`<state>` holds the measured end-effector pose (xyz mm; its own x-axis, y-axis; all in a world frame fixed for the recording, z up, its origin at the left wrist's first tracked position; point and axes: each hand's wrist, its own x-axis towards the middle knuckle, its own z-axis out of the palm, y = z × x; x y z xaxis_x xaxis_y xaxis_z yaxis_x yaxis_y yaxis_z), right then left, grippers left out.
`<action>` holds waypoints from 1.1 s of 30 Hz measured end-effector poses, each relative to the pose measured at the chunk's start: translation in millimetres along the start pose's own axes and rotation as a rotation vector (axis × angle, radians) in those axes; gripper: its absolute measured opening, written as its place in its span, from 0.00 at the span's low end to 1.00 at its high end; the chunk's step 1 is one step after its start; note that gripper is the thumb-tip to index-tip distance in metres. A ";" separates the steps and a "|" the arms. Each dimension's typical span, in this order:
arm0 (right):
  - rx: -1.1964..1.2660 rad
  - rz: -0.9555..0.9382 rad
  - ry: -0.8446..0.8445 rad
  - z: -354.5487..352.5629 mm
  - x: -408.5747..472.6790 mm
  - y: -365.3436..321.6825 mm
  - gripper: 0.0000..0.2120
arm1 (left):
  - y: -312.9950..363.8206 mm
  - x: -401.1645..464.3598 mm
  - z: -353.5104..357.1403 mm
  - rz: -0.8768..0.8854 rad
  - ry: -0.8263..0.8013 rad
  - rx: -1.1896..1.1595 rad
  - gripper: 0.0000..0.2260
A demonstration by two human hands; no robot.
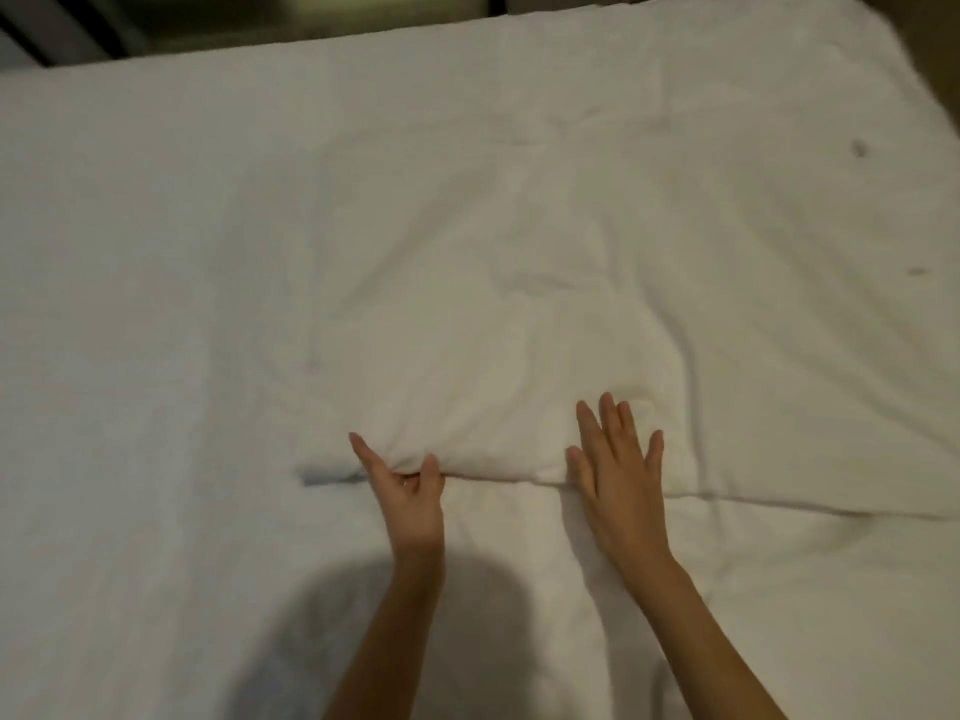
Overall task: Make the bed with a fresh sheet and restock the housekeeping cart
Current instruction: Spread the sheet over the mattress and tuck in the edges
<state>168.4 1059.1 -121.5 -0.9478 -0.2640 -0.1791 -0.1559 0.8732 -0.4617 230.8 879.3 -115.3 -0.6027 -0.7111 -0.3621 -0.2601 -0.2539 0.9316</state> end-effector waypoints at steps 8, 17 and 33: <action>-0.101 0.035 -0.012 80.8 13.4 -116.2 0.32 | 8.2 80.1 -117.8 0.186 0.065 0.265 0.27; -0.159 0.121 -0.121 81.6 16.6 -132.5 0.31 | 35.4 85.8 -107.5 0.381 -0.220 0.644 0.21; -0.429 -0.243 -0.220 94.8 -4.4 -117.2 0.38 | 12.4 110.8 -191.4 -0.005 -0.251 0.643 0.25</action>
<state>217.2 919.0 -148.9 -0.7964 -0.5188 -0.3106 -0.5070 0.8529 -0.1246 305.1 671.9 -137.8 -0.7367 -0.5178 -0.4350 -0.6124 0.2378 0.7539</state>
